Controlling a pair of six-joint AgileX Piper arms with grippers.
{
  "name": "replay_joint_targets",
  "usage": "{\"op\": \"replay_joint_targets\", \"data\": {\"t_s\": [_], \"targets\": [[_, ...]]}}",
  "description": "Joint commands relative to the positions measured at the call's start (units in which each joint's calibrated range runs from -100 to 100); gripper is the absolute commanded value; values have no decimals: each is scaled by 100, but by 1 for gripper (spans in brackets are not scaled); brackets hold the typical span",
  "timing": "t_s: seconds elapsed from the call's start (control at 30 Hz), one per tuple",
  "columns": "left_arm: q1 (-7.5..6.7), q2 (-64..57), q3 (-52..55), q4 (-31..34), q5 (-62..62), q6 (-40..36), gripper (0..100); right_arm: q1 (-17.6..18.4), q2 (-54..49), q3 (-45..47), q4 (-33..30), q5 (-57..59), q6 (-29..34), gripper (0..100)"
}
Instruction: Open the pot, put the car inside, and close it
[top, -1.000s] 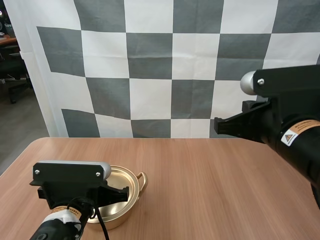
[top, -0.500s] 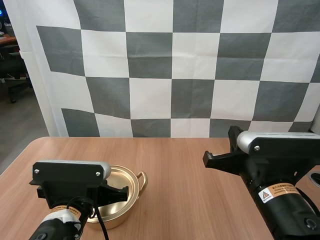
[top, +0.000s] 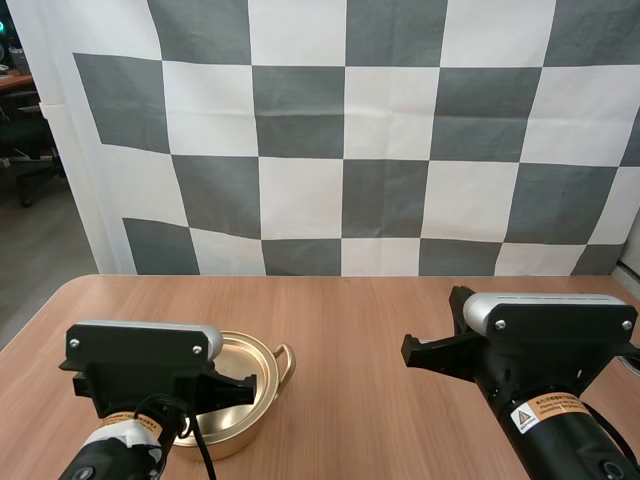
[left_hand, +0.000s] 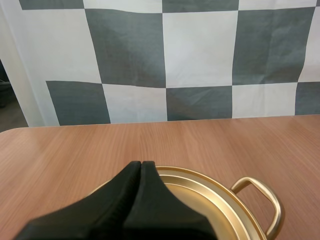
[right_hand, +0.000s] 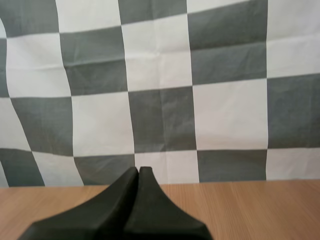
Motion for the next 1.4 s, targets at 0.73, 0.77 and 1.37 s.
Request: {"op": "replay_joint_targets", "data": {"t_s": [0.73,0.77,1.37], "targets": [[4,0,0,33,-76,-6,0,-2,0,408,-765,1121,86,0],[4,0,0,33,-76,-6,0,-2,0,408,-765,1121,86,0],[4,0,0,33,-76,-6,0,-2,0,408,-765,1104,96,0]]}}
